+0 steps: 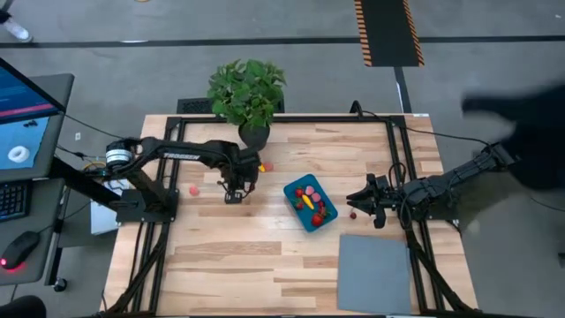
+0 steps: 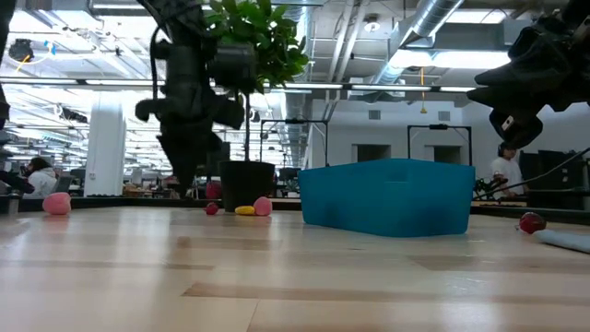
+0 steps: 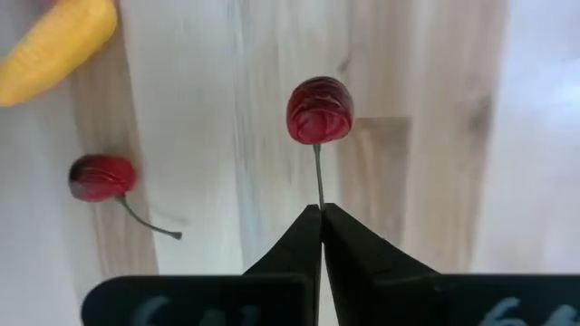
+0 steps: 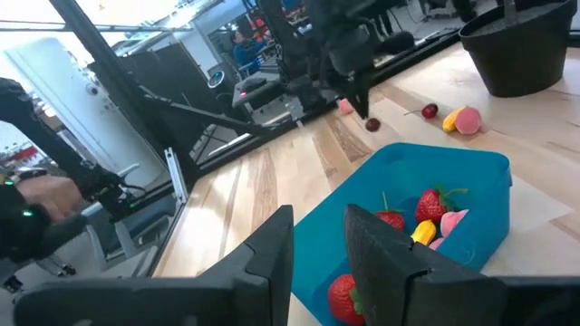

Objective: Pick and placing Produce into tupperware
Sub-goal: Put the middle cherry into the blue bin

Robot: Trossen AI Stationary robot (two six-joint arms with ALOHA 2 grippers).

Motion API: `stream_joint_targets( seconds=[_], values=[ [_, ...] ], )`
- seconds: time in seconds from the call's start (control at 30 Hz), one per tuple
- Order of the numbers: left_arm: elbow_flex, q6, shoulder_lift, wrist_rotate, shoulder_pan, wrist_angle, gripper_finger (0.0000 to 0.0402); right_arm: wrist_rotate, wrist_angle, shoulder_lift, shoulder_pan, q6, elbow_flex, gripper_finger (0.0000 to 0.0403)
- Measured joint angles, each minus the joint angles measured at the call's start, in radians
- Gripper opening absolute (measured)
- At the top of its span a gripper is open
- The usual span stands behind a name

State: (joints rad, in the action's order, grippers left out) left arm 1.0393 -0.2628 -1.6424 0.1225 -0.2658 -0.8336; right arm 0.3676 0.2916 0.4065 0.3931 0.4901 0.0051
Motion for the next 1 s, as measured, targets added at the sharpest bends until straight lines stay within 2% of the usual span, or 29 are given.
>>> stream_joint_targets(
  seconds=[0.1, 0.23, 0.4, 0.5, 0.67, 0.83, 1.0],
  values=[
    [0.0, 0.048, 0.059, -0.014, 0.053, 0.036, 0.0, 0.0, 0.0, 0.0, 0.0, 0.001, 0.0, 0.0123],
    [0.0, 0.11, 0.145, -0.022, 0.137, 0.166, 0.0, 0.0, 0.0, 0.0, -0.004, 0.0, 0.0, 0.0123],
    [0.0, 0.176, 0.218, -0.045, 0.24, 0.42, 0.0, 0.001, 0.006, 0.0, -0.011, -0.015, 0.0, 0.0123],
    [-0.015, 0.195, 0.242, -0.017, 0.286, 0.599, 0.0, 0.001, 0.063, -0.001, -0.01, -0.134, 0.0, 0.0123],
    [-0.15, 0.282, 0.312, 0.066, 0.309, 0.958, 0.0, -0.003, 0.174, -0.03, -0.018, -0.282, 0.004, 0.0123],
    [-0.348, 0.358, 0.409, 0.038, 0.309, 1.234, 0.0, 0.013, 0.173, -0.05, -0.038, -0.34, 0.015, 0.0123],
    [-0.565, 0.431, 0.477, 0.021, 0.318, 1.574, 0.0, 0.046, 0.165, -0.049, -0.108, -0.367, 0.015, 0.0123]
  ],
)
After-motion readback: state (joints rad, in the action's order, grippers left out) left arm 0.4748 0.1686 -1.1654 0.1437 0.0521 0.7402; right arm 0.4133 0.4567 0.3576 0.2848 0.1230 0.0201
